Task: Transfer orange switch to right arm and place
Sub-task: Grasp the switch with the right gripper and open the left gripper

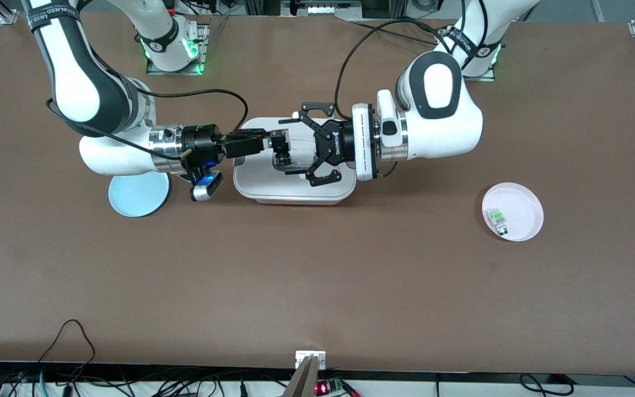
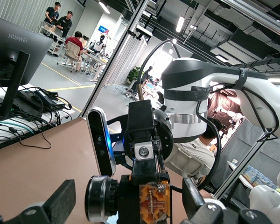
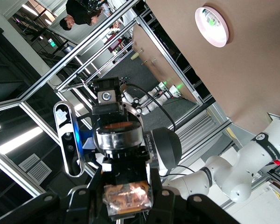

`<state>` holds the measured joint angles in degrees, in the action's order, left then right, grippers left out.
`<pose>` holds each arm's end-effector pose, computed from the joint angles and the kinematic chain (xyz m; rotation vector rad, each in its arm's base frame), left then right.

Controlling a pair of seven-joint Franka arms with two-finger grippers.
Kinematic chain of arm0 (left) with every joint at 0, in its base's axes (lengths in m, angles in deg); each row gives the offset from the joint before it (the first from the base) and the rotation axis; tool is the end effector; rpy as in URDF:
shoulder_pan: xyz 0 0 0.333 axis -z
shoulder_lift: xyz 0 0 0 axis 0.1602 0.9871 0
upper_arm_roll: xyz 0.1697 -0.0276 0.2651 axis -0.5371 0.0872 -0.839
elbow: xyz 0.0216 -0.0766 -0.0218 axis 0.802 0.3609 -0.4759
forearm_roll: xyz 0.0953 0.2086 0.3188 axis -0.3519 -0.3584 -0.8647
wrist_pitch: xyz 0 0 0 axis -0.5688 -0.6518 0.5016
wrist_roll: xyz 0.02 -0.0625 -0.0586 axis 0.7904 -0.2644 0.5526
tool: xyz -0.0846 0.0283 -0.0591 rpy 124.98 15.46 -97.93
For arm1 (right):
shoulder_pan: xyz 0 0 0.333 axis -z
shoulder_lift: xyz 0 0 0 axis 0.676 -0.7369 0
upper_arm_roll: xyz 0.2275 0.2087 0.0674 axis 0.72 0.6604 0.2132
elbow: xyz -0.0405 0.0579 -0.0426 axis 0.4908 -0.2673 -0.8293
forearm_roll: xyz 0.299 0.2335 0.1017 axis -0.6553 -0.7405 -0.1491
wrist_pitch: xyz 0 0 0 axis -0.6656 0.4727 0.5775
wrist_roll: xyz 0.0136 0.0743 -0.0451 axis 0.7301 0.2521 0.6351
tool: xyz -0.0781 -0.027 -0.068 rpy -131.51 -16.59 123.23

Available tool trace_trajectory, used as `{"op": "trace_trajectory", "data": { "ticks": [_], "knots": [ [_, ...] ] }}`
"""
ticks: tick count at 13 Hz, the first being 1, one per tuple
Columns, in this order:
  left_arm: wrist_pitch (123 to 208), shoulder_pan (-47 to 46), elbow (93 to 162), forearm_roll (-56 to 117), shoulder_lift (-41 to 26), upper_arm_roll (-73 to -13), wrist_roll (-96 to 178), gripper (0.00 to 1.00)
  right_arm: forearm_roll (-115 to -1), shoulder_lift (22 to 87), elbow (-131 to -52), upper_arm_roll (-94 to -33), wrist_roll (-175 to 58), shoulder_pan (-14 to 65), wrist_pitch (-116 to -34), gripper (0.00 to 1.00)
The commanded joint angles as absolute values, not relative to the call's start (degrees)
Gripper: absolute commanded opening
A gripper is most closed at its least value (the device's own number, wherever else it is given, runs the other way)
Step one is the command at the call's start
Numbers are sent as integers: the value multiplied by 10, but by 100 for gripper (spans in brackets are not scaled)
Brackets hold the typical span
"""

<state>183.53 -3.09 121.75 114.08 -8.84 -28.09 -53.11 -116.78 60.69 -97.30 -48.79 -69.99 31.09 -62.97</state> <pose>0.5685 -0.4053 0.4597 1.5456 -0.8003 0.8331 0.5735 0.2960 0.4381 -1.5335 0.4516 0.6111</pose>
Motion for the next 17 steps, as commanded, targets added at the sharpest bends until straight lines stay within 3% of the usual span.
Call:
{"op": "trace_trajectory", "data": {
  "ticks": [1, 7, 13, 17],
  "knots": [
    [1828, -39, 1219, 1158, -100, -280, -541, 100, -1171, 605, -961, -484, -689, 314, -634, 24],
    [1712, -101, 1218, 1088, -102, -284, -494, 100, -1030, 607, -954, -484, -658, 335, -640, 24],
    [1501, -154, 1135, 776, -78, -289, -186, 100, -812, 619, -952, -484, -644, 366, -634, 24],
    [1416, -154, 1129, 635, -74, -292, -46, 100, -674, 621, -952, -484, -628, 371, -650, 24]
  ]
}}
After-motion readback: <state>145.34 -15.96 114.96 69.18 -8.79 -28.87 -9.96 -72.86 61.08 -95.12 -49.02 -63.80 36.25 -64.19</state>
